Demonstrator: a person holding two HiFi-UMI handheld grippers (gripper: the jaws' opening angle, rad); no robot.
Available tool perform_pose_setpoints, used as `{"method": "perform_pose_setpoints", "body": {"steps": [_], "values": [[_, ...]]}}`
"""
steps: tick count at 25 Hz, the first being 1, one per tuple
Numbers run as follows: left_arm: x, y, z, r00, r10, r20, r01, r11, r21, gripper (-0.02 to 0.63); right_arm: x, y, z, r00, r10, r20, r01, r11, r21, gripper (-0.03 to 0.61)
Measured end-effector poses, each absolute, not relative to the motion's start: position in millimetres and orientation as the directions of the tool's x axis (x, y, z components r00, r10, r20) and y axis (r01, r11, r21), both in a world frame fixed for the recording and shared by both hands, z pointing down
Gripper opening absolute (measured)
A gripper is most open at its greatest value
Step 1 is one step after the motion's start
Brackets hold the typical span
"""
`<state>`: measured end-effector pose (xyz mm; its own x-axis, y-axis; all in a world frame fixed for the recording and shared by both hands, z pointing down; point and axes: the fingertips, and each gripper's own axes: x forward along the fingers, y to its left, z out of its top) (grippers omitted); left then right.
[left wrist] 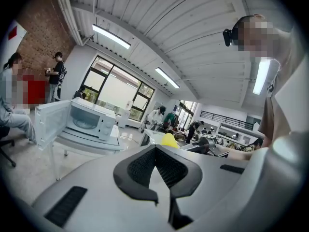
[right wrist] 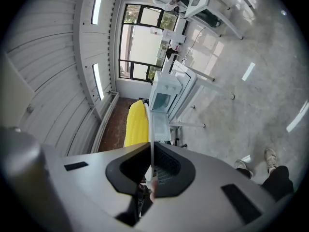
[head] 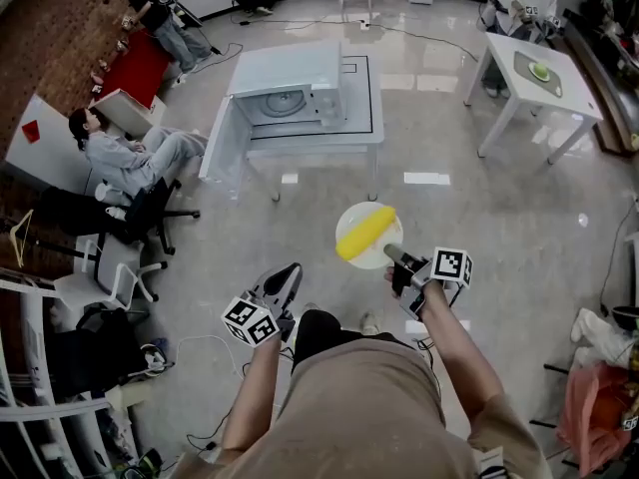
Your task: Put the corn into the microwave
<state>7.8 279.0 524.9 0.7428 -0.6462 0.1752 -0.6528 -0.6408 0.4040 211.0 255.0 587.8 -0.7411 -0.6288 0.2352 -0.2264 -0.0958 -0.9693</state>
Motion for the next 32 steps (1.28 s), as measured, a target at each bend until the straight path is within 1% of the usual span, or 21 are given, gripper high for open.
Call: {"method": "perform_pose_setpoints", "body": {"steps": [6,12,15,19,25,28,32], "values": [[-36,243,524,0.718,-0.674,0.176,-0.678,-0.62,0.394,0.005,176,211,589,-0.751,-0.623,0.22,-0.231,-0.064,-0.971,0.017],[-66,199,529,0.735,-0.654,0.177,-0.663,-0.639,0.39,0.005,133,175,580,-0.755,-0.623,0.204,-0.219,-0.054,-0.974,0.017],[-77,174,528,0.744,-0.648,0.162,-0.649,-0.644,0.405,0.005,119,151,578,-0.753,-0.624,0.208,-0.252,-0.018,-0.968,0.017],[-92,147,530,0.766,-0.627,0.143,-0.623,-0.668,0.407,0.005,101,129,572,-0.736,-0.643,0.21,-0.231,-0.053,-0.972,0.017],[-122,120,531,0.788,-0.608,0.099,-0.591,-0.701,0.4,0.005,76,103,574,-0.721,-0.665,0.195,-0.226,-0.04,-0.973,0.017],[-135,109,539,0.788,-0.607,0.103,-0.591,-0.7,0.402,0.005,61,93,579,-0.718,-0.67,0.19,-0.206,-0.057,-0.977,0.017],[-135,109,545,0.784,-0.61,0.118,-0.596,-0.684,0.421,0.005,59,94,592,-0.725,-0.651,0.227,-0.205,-0.111,-0.973,0.017]]}}
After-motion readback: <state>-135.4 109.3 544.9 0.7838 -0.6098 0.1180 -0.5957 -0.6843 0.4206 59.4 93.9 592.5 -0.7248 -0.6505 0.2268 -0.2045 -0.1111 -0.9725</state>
